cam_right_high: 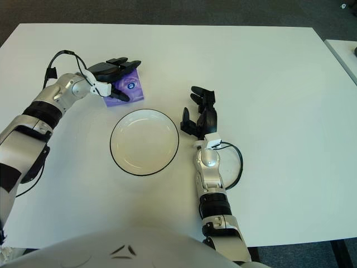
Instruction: Put the tissue paper into the plate.
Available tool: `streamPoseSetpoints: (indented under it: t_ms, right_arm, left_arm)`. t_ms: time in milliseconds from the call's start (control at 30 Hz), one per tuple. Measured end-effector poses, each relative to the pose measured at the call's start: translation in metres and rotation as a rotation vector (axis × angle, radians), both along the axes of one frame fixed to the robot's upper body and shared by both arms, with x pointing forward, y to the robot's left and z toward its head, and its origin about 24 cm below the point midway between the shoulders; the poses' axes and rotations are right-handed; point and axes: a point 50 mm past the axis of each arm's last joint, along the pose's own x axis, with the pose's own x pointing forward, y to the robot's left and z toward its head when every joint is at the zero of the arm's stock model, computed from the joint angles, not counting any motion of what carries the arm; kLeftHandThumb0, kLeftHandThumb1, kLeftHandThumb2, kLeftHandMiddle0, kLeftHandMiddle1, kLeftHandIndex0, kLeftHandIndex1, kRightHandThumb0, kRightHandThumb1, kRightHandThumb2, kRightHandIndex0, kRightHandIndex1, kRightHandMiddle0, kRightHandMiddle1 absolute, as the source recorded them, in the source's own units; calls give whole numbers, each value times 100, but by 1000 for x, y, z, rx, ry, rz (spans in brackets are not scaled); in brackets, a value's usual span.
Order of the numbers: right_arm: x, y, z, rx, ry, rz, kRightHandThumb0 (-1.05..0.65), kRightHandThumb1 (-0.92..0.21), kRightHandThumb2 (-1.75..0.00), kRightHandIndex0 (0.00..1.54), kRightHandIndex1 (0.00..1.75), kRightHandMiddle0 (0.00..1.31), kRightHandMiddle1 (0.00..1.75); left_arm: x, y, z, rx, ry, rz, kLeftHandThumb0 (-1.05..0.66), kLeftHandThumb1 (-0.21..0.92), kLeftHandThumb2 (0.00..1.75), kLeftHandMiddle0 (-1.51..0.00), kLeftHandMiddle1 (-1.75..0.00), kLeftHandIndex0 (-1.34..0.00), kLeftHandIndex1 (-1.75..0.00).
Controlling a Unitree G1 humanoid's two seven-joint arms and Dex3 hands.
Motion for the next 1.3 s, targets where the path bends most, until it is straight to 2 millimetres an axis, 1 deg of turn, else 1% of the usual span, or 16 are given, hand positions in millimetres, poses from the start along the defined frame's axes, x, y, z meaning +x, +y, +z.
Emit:
streamPoseSetpoints:
  t_ms: [433, 633, 767, 833, 933, 1233, 1300]
  right_arm:
    - [0, 0, 0, 1, 0, -2, -26, -58, -101, 41, 95, 7, 118]
    - [0, 0, 0, 2, 0, -1, -27, -59, -100, 41, 95, 7, 118]
    - [0, 0, 0, 2, -1, 0, -26, -59, -100, 41, 95, 7, 118]
    - [0, 0, 0, 2, -2, 0, -26, -59, -101, 42, 96, 7, 119]
    - [0, 1, 0, 1, -1, 1, -25, -59, -101, 42, 96, 7, 119]
    - [1, 1, 0, 1, -1, 2, -24, -58, -102, 41, 95, 8, 119]
    - [1, 1, 0, 1, -1, 2, -24, -58, -103, 41, 95, 8, 119]
  left_arm:
    - [3, -2, 1, 56, 5, 5, -105, 91, 2, 0, 0, 0, 0]
    - [6, -4, 7, 123, 32, 7, -105, 90, 1, 0, 0, 0, 0]
    - [8, -5, 13, 189, 55, 18, -101, 86, 0, 0, 0, 0, 0]
    - [9, -5, 15, 218, 71, 27, -94, 83, 0, 0, 0, 0, 0]
    - [11, -4, 17, 261, 105, 48, -89, 82, 0, 0, 0, 0, 0]
    - [14, -4, 27, 393, 185, 90, -77, 85, 2, 0, 0, 0, 0]
    - [14, -4, 29, 431, 197, 100, -77, 86, 3, 0, 0, 0, 0]
